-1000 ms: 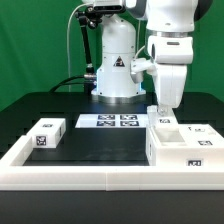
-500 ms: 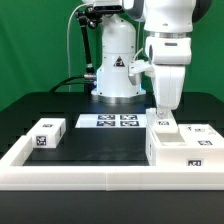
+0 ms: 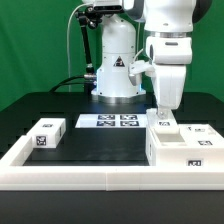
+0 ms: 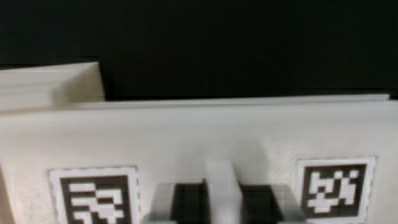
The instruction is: Assemble cabinet
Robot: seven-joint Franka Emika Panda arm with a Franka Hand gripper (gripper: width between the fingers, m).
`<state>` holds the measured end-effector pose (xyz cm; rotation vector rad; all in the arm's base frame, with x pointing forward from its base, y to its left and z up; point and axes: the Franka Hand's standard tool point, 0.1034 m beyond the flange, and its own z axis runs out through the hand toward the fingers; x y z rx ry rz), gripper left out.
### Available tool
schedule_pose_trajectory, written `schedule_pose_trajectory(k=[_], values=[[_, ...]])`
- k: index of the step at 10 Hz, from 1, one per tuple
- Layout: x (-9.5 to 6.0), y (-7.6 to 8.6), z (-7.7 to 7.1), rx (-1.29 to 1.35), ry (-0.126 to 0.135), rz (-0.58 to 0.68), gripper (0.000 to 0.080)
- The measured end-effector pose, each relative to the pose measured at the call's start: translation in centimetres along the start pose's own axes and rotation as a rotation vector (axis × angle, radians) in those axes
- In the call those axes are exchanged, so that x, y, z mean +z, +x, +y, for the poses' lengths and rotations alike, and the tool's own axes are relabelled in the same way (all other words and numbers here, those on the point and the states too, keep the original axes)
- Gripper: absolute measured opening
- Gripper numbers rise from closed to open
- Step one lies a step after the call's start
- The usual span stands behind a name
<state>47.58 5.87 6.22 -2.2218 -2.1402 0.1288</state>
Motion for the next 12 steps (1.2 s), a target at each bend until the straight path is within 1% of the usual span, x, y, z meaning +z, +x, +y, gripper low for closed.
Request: schedule_pose_trajectory(k=[2,4,6,8,9,10,12], values=[[-0.3,-0.4,2.5,-0.040,-0.001,0.005,0.0071],[-0.3,-0.2,4.6,-0.041,-0.014,0.015,0.0071],[-0.4,0.1,7.0,-0.038,-0.035,0.027,0.0071],[-0.6,0.2,9.5,-0.039,-0.063,0.039,0.0071],[-0.6,0.3,10.1,-0.037,-0.062,0.041,0.0071],[-0.6,0.4,10.2,-0.038,-0.050,0.038,0.0071],[-0.6,0.4,10.1,-0.037,-0.046,0.037,0.0071]])
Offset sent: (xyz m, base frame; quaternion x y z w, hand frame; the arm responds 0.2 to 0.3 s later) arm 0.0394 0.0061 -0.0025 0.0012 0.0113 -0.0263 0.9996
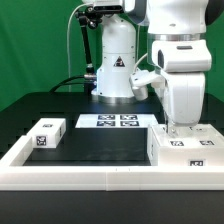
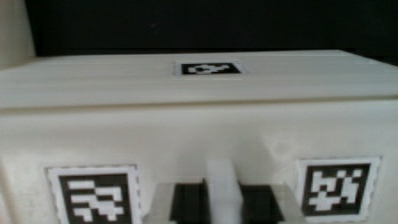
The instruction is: Assemble cabinet
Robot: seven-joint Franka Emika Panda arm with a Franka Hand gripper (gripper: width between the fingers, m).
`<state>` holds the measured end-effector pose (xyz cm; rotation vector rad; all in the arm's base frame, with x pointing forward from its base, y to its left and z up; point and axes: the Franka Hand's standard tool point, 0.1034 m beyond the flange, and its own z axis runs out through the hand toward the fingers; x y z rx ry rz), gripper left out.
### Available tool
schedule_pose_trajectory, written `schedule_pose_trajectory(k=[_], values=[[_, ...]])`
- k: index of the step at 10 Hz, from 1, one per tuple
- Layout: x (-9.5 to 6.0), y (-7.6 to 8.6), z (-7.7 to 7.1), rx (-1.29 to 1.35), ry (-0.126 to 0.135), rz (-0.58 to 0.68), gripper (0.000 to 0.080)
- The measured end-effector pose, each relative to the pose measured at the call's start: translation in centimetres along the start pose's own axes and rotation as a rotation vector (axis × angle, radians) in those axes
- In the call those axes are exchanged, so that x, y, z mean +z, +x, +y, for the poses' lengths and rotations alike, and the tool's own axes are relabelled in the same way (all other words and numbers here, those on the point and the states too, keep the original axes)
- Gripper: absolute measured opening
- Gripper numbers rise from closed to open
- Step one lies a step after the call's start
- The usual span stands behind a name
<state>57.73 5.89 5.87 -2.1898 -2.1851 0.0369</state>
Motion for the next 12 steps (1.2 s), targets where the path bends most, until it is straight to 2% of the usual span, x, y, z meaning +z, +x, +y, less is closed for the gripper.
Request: schedule_pose_trajectory(k=[3,4,5,6,7,8,9,10,12], values=[[0.08,-0.02,-0.05,0.000,0.002,0.000,0.0077],[0.11,-0.03,-0.07,0.000,0.002,0.000,0.0279],[0.13,-0.03,-0.08,0.000,0.003,0.000,0.0279],[0.16,-0.03,-0.10,0.000,0.003,0.000,0.0461],[0.18,-0.03,-0.11,0.001,0.004,0.000,0.0597],[0.19,-0.03,-0.12,0.001,0.004,0.000,0.0597],[0.28,-0.04,-0.24,0.000,0.007,0.000,0.0748],[0.28,-0.04,-0.31,0.000,0.009,-0.001,0.0783],[0.27,-0.04,-0.36,0.000,0.010,-0.001,0.0796]])
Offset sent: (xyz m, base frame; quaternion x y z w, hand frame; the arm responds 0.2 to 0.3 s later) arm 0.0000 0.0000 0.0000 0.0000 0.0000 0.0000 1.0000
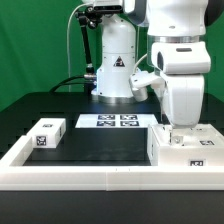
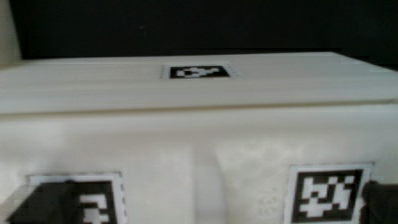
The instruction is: Assemble cabinet
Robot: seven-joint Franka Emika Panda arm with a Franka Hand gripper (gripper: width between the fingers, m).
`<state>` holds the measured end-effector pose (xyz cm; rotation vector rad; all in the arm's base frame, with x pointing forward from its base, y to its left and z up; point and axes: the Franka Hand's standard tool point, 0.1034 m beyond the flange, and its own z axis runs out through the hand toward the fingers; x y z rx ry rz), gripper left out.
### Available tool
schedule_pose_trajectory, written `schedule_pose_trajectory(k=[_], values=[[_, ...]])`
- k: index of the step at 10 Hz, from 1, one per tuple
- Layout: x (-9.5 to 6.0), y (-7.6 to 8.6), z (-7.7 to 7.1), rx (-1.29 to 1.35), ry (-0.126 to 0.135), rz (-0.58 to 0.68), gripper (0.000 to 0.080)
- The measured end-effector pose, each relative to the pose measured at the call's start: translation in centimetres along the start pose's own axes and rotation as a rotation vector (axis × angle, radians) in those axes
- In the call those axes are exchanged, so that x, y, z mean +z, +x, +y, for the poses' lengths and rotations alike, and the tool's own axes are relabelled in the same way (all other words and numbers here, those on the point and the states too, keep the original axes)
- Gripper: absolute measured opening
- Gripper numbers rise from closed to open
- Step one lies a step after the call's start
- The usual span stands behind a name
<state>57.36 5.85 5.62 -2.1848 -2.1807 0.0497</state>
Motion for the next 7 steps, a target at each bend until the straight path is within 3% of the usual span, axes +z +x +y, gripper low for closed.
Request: schedule_pose_trajectory(k=[2,4,6,7], values=[[-0.9,-0.1,-1.3,0.002,-0.006,-0.009,0.0796],[-2.5,-0.2,-3.5,0.061,-0.029,-0.021,0.0796],[-3.0,0.2,-5.7,0.132,-0.064,-0.018,0.0796],[-2.6,0.2,-6.8,0.178,-0.049,-0.022,0.0796]])
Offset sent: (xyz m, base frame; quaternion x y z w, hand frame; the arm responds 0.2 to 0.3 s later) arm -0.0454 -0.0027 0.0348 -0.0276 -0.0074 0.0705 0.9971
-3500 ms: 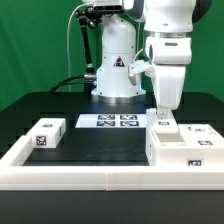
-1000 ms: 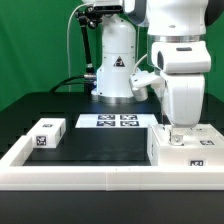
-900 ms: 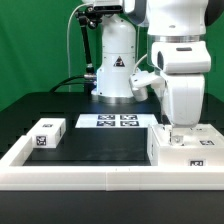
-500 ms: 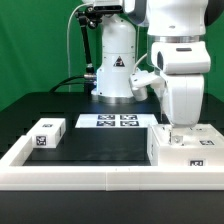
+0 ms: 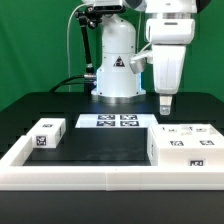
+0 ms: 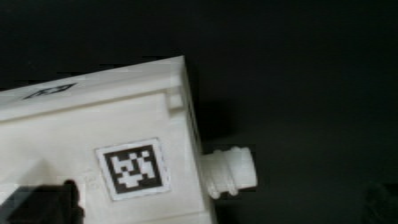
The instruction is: Assemble cabinet
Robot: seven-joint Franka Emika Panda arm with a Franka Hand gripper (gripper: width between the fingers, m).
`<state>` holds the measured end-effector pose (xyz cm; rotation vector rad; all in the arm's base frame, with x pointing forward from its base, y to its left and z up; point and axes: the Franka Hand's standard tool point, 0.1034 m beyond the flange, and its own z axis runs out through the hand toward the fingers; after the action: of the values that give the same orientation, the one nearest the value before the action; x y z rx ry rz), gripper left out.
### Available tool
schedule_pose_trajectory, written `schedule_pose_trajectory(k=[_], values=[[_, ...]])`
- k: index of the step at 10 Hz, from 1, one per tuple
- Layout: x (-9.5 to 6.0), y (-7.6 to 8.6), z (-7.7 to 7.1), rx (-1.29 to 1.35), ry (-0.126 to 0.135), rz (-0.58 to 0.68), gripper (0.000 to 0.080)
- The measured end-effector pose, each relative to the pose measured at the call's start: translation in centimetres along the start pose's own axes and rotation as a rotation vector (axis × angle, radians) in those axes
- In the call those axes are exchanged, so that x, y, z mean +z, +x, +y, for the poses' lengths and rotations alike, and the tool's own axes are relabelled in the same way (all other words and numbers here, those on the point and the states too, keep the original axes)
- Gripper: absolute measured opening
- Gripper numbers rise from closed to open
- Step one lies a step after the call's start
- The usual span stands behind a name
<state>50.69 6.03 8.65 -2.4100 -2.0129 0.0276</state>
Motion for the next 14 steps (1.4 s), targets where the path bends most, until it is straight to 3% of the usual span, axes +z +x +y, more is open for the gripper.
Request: schedule_pose_trajectory(k=[3,6,7,11,14], values=[[0.0,0.0,0.3,0.018,-0.001,0.003,0.0796],[0.1,0.1,0.3,0.267,-0.003,0.007,0.0796],[0.8,-0.1,-0.6,0.437,-0.018,0.028,0.0796],[1.3,1.1,-2.0,0.922,0.012,0.034,0.0796],[1.3,1.5,-2.1,1.102,0.038,0.050,0.0796]])
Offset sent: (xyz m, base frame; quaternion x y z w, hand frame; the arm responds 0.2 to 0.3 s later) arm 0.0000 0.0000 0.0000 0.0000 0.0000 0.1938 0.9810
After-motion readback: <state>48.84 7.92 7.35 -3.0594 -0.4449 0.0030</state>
